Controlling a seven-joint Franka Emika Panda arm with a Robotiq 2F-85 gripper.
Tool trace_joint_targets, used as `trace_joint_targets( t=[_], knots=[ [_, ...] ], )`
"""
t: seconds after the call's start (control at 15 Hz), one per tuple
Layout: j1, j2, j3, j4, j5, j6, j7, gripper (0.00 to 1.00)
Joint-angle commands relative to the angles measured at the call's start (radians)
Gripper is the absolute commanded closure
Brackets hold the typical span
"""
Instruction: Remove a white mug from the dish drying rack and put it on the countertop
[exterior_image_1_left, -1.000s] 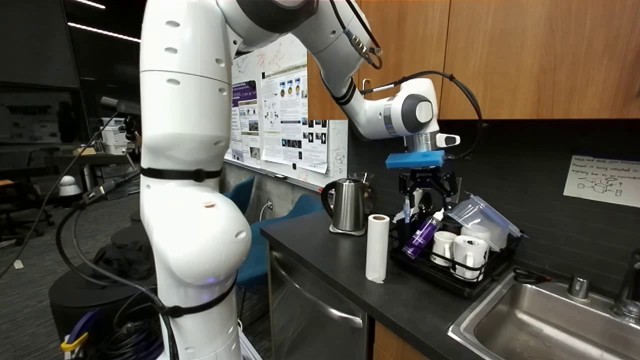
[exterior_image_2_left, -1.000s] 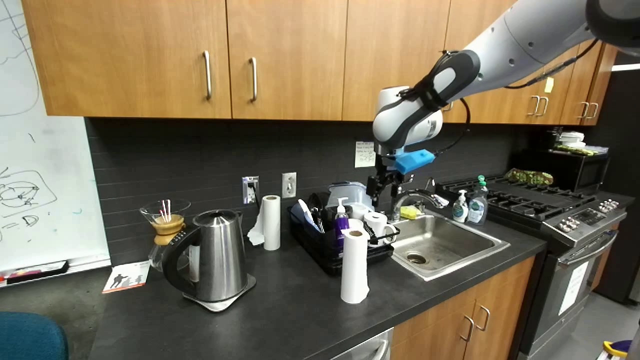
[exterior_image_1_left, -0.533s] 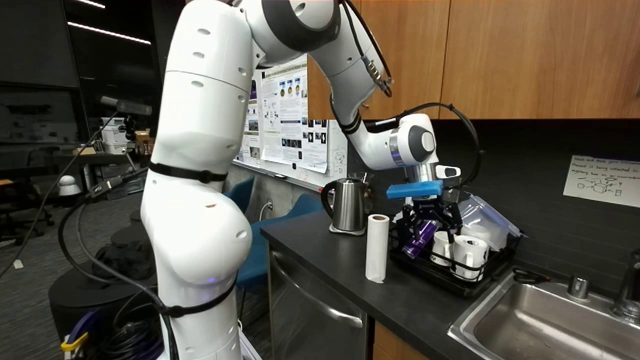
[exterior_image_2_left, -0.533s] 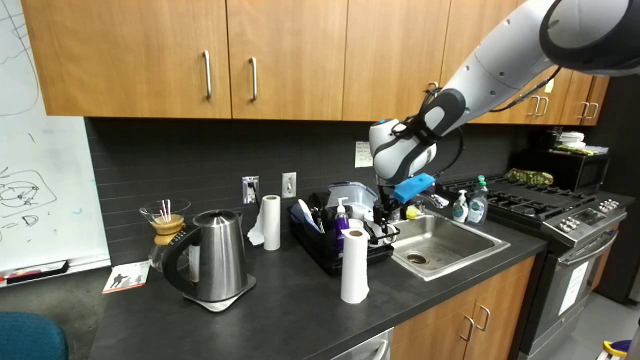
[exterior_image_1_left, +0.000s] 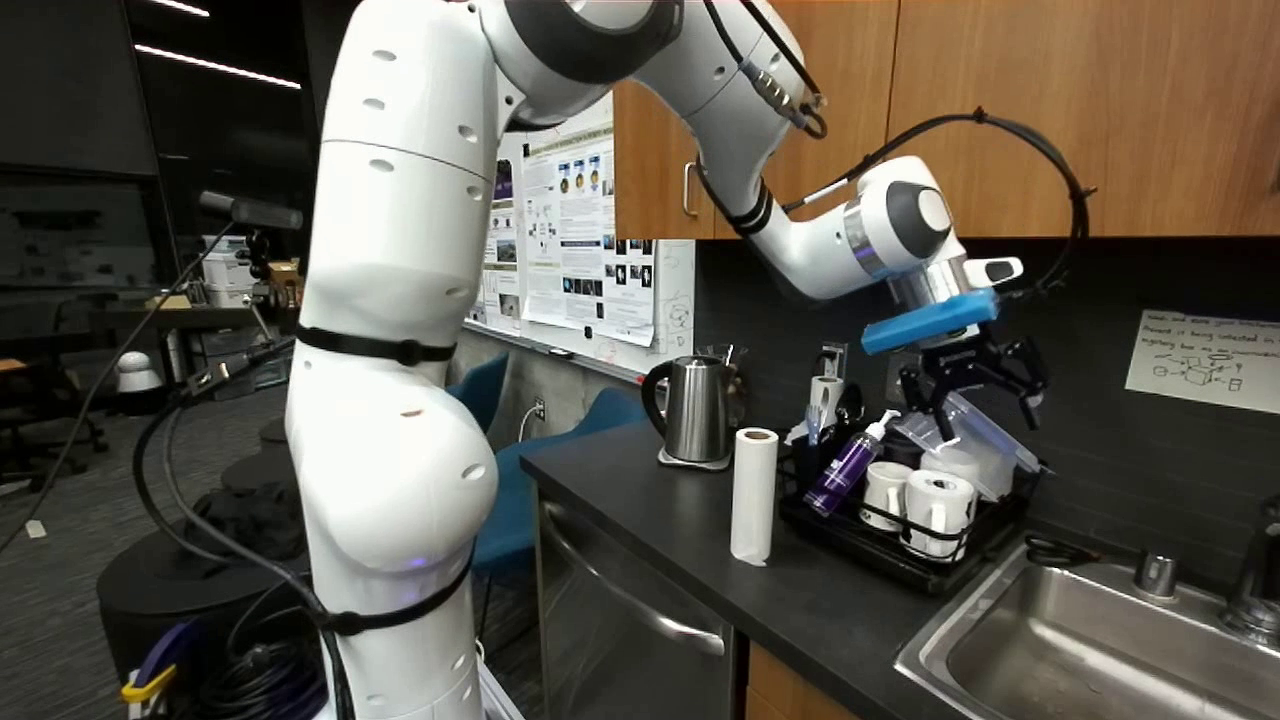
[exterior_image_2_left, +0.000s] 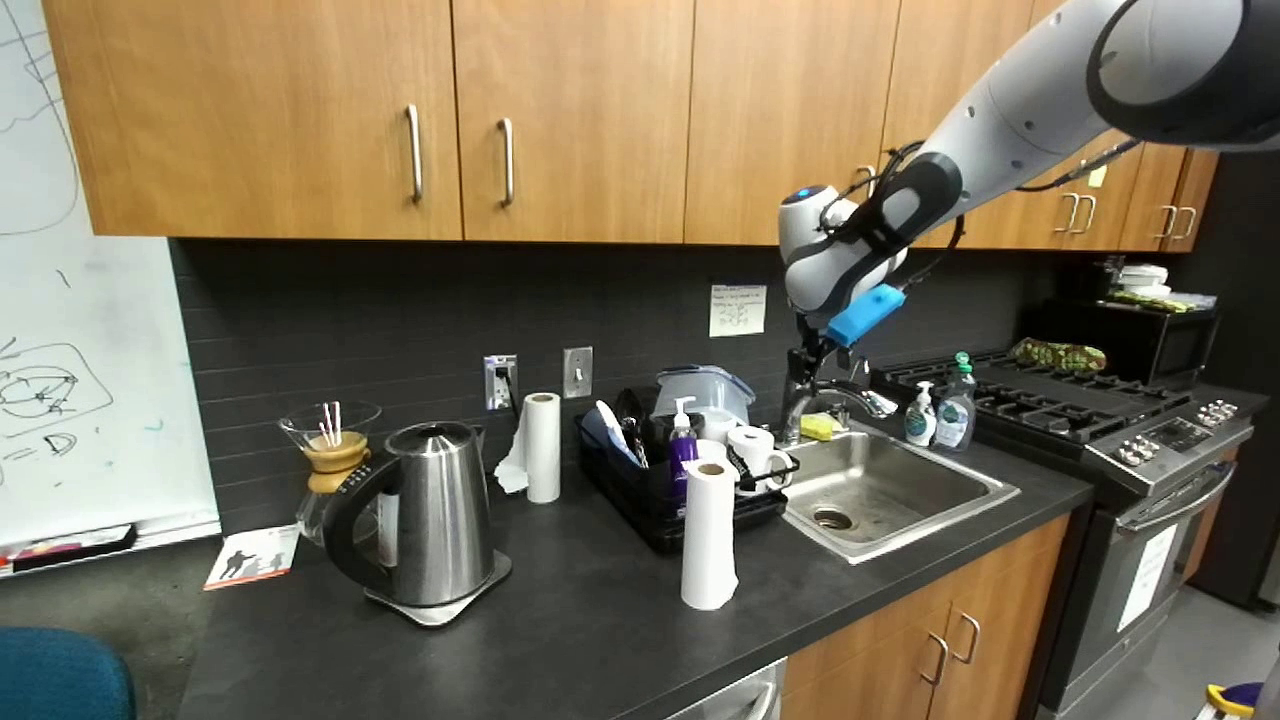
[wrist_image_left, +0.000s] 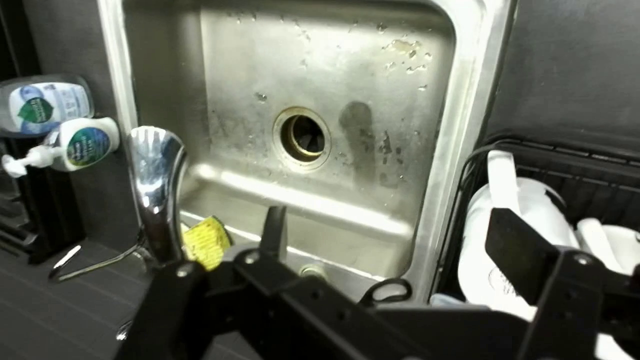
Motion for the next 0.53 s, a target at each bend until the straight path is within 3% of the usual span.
trace_joint_targets(
  t=[0.0, 0.27, 0.47],
  knots=[
    [-0.013, -0.015, 0.016, 0.080, 0.051, -0.056, -0.070, 0.00],
    [-0.026, -0.007, 0.028, 0.125, 0.158, -0.081, -0.151, 0.00],
    [-0.064, 0.018, 0.032, 0.172, 0.322, -0.144, -0.254, 0.00]
  ],
)
